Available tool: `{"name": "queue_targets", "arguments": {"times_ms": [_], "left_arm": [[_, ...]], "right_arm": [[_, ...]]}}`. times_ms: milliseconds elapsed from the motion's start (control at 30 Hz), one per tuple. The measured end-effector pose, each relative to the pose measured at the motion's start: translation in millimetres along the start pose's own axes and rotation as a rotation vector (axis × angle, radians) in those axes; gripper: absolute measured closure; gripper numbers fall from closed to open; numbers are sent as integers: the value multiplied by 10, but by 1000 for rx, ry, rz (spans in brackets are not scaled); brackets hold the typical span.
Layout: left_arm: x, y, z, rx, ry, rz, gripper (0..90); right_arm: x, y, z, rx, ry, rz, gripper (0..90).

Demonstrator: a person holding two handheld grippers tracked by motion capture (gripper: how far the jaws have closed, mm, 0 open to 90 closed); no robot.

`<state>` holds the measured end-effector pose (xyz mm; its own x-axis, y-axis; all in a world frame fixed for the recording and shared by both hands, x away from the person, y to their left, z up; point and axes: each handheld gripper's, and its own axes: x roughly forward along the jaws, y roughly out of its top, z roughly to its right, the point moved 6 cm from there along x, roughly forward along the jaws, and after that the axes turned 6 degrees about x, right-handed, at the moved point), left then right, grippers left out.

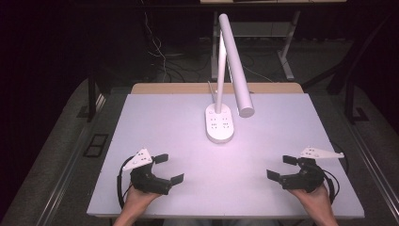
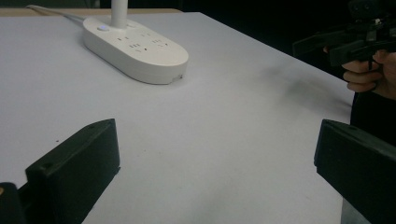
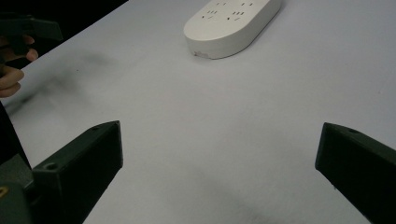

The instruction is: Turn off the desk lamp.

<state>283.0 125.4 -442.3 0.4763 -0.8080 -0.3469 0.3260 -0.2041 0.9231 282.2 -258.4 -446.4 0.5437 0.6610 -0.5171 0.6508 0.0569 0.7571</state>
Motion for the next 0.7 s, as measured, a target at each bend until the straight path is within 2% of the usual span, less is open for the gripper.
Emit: {"name": "queue_targets", "arguments": {"times_ms": [267, 700], "left_arm": [[-1, -1, -2, 0, -1, 0, 0], [13, -4, 0, 9, -5, -8, 0]], "right_arm": [[18, -4, -38, -15, 5, -12, 7], [-17, -17, -48, -5, 12, -17, 7]]}}
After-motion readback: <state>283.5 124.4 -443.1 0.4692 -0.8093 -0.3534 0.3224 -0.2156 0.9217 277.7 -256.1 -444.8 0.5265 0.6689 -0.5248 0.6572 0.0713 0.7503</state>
